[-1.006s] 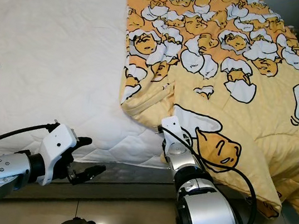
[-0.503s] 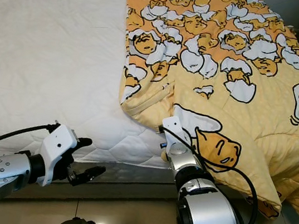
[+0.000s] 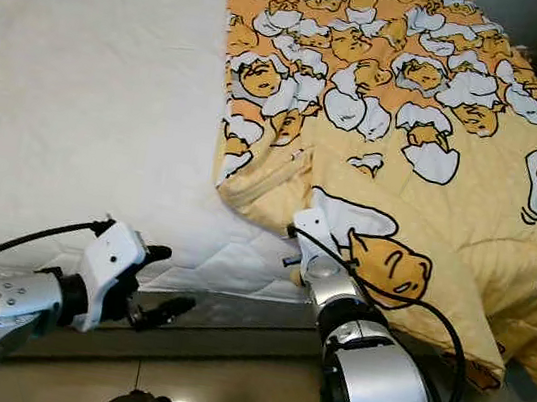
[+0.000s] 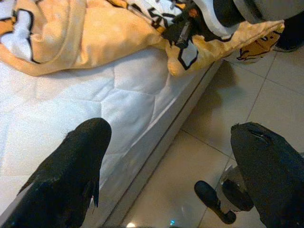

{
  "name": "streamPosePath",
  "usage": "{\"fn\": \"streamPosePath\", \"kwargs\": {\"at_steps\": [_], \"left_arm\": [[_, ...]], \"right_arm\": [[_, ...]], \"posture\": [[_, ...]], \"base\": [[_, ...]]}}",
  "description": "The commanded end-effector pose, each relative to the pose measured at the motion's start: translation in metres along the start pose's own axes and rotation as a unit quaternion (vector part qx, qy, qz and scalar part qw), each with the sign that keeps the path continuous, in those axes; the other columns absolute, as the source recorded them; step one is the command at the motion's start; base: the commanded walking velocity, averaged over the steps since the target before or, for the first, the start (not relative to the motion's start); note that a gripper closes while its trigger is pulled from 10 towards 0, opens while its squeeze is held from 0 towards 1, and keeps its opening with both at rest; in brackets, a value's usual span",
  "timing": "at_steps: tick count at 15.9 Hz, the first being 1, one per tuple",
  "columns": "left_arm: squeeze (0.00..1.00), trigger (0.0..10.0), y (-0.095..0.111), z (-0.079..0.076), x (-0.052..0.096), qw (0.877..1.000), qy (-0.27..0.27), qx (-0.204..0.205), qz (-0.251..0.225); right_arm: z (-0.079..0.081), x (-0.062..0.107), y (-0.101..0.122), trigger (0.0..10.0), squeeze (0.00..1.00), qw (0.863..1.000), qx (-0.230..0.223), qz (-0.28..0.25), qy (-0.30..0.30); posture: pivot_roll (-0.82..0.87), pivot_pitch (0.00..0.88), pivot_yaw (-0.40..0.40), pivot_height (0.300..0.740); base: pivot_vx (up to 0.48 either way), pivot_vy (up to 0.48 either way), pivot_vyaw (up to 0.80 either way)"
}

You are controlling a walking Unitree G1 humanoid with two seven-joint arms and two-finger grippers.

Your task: Clean up the room

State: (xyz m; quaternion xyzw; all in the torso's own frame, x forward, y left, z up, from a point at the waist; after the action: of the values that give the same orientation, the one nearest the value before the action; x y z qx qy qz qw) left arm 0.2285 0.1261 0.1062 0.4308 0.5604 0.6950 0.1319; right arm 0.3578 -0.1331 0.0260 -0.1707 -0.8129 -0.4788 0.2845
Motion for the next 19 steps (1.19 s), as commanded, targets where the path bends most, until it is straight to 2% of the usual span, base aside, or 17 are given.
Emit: {"fn": "streamPosePath", "kwargs": {"at_steps": [1,3,4,6,7,9,10,11,12,13,15,16,19], "left_arm": [[0.00,10.0,-0.003,0.000,-0.001,1.000,0.006,0.002,0.008],[0.00,10.0,-0.008,0.000,-0.001,1.000,0.010,0.007,0.010],[0.00,10.0,-0.011,0.001,0.002,1.000,0.009,0.011,0.013],[0.00,10.0,-0.014,0.001,0.005,1.000,0.006,0.012,0.014],[0.00,10.0,-0.014,0.001,0.006,1.000,0.004,0.012,0.015],[0.00,10.0,-0.013,-0.001,0.007,1.000,-0.008,0.011,0.018],[0.00,10.0,-0.013,-0.002,0.006,1.000,-0.015,0.009,0.020],[0.00,10.0,-0.014,-0.003,0.004,0.999,-0.023,0.006,0.024],[0.00,10.0,-0.014,-0.003,0.002,0.999,-0.026,0.005,0.025],[0.00,10.0,-0.016,-0.003,-0.002,0.999,-0.029,0.004,0.027],[0.00,10.0,-0.018,-0.002,-0.005,0.999,-0.031,0.003,0.028],[0.00,10.0,-0.020,0.000,-0.006,0.999,-0.030,0.003,0.031],[0.00,10.0,-0.030,0.003,-0.003,0.999,-0.031,0.004,0.039]], "right_arm": [[0.007,0.000,0.008,0.0,0.00,0.999,-0.002,-0.022,0.035],[0.027,0.003,0.007,0.0,0.00,0.990,-0.017,-0.049,0.130],[0.041,0.007,-0.005,0.0,0.00,0.978,-0.001,-0.054,0.202],[0.056,0.016,-0.037,0.0,0.00,0.952,0.055,-0.042,0.298],[0.062,0.024,-0.059,0.0,0.00,0.930,0.082,-0.030,0.357],[0.071,0.048,-0.106,0.0,0.00,0.866,0.135,0.012,0.482],[0.072,0.056,-0.122,0.0,0.00,0.845,0.159,0.030,0.509],[0.070,0.060,-0.135,0.0,0.00,0.836,0.185,0.047,0.514],[0.069,0.059,-0.138,0.0,0.00,0.839,0.198,0.045,0.504],[0.069,0.055,-0.132,9.8,0.00,0.861,0.202,0.022,0.466],[0.072,0.051,-0.121,10.0,0.00,0.877,0.177,0.000,0.446],[0.075,0.051,-0.111,10.0,1.00,0.881,0.139,-0.011,0.453],[0.079,0.056,-0.111,10.0,1.00,0.864,0.150,-0.007,0.481]], "posture": [[0.12,0.089,0.013,0.740],[0.10,0.084,0.016,0.740],[0.10,0.083,0.019,0.740],[0.09,0.081,0.024,0.740],[0.09,0.082,0.026,0.740],[0.08,0.074,0.039,0.740],[0.08,0.074,0.039,0.740],[0.08,0.070,0.044,0.740],[0.08,0.070,0.044,0.740],[0.08,0.064,0.050,0.740],[0.08,0.060,0.049,0.740],[0.08,0.060,0.049,0.740],[0.09,0.063,0.044,0.740]], "base": [[0.000,0.000,0.00],[0.000,0.000,0.00],[0.000,0.000,0.00],[0.000,0.000,0.00],[0.000,0.000,0.00],[0.000,0.000,0.00],[0.000,0.000,0.00],[0.000,0.000,0.00],[0.000,0.000,0.00],[0.000,0.000,0.00],[0.000,0.000,0.00],[0.000,0.000,0.00],[0.000,0.000,0.00]]}}
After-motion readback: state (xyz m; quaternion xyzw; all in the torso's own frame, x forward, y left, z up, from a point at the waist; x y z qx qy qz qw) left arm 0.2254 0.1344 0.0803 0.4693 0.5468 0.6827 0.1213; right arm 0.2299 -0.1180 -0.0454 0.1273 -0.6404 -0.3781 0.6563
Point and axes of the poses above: a point about 5 cm out from each wrist's last joint towards the gripper, its own x axis pointing back from the gripper into the wrist, its own y axis along the axis of the wrist's last joint, z = x × y, the point moved 2 cm from there along -x, pointing out of the wrist towards the gripper, and after that the axes turned 4 degrees about x, right-handed, at the moved point
